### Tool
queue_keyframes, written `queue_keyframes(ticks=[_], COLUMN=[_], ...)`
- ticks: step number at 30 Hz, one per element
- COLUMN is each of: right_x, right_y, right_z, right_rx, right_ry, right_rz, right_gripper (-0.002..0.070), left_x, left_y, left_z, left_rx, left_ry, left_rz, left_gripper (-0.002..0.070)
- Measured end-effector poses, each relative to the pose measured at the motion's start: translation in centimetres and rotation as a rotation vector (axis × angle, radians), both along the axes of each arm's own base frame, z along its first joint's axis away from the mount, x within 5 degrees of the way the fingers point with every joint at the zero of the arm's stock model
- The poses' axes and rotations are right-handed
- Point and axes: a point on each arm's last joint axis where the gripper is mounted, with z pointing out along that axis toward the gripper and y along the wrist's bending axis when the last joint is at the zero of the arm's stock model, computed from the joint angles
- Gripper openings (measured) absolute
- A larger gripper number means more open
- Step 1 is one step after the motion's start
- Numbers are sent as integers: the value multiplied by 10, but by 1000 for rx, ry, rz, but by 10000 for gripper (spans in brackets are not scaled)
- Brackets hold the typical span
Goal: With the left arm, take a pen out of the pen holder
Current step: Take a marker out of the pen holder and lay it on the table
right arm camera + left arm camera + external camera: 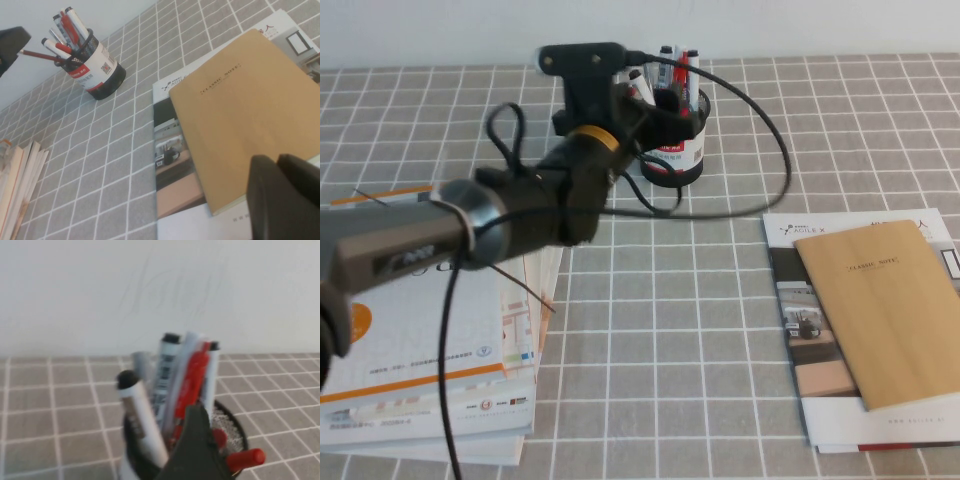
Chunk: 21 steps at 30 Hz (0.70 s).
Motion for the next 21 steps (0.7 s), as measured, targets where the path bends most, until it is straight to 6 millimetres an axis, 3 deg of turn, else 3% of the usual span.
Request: queue_keyframes(ticks=[8,16,18,21], right_x=[0,0,0,0], right_y=[0,0,0,0], right_z=[0,0,0,0], right_rx=[0,0,0,0], right_ry=[0,0,0,0], right_rz=[0,0,0,0], right_gripper=[-13,-13,-13,-13], left_x=[4,9,10,10], left_y=[-13,-14,-14,-14], left_z=[-26,-25,-26,-28], left_rx=[2,-38,-41,-38], left_ry=[-68,-150,-156,-151], left_rz=[-14,8,10,11], left_gripper=[468,460,429,311])
